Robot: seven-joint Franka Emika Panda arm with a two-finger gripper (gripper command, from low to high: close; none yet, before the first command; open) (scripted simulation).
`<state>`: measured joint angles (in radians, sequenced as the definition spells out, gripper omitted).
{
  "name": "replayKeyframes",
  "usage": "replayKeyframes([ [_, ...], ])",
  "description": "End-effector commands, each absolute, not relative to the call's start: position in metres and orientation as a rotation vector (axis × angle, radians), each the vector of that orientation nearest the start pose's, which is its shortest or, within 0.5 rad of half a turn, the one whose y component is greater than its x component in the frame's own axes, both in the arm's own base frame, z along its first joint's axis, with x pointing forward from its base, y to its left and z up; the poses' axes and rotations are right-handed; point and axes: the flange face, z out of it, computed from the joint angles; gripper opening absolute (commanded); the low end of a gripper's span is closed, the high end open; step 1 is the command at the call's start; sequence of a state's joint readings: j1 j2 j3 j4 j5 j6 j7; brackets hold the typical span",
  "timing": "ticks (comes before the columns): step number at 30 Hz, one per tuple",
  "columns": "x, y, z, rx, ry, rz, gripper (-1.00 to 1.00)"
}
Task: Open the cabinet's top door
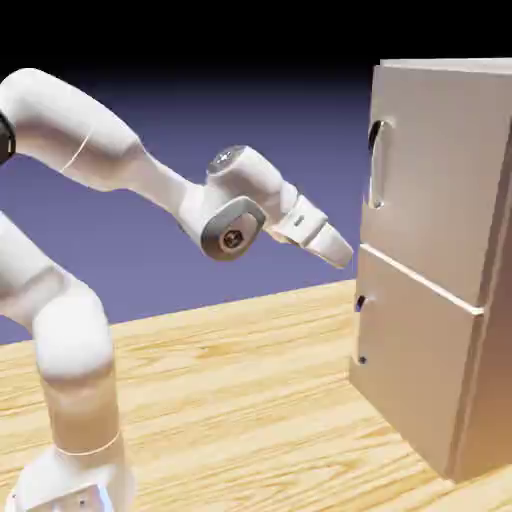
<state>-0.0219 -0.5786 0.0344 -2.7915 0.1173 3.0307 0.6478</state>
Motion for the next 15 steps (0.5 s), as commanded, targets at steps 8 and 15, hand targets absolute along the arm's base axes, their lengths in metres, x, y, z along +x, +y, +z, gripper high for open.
replayKeyframes([
  [8, 0.392, -0.024, 0.499, -2.383, 0.978, -1.131, 0.0],
  [15, 0.389, -0.036, 0.519, -2.31, 0.976, -1.194, 0.0],
])
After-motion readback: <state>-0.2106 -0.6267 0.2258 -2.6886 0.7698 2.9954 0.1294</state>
